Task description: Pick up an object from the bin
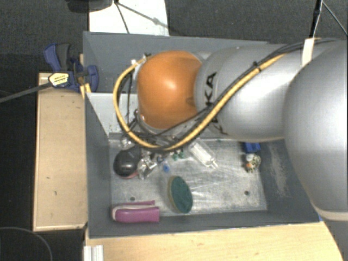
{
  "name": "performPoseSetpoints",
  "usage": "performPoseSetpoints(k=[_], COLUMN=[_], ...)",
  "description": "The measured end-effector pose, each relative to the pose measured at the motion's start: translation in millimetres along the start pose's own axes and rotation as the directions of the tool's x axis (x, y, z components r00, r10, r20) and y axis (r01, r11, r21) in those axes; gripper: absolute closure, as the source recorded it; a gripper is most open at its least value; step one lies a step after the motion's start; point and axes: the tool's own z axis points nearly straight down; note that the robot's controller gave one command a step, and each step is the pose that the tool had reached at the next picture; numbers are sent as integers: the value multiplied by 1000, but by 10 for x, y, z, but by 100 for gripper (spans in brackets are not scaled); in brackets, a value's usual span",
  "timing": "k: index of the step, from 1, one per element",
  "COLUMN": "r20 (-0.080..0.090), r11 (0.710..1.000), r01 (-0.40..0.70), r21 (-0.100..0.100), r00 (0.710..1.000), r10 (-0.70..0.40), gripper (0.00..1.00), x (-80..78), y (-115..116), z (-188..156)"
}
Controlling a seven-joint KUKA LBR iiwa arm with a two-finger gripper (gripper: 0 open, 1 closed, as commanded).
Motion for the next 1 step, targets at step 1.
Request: performPoseSetpoints(k=[1], r20=[-1], r11=[1000], r01=[-30], r21=[0], r00=[1000], r10=[30], gripper=[100], x=[106], y=[-19], z=[-589])
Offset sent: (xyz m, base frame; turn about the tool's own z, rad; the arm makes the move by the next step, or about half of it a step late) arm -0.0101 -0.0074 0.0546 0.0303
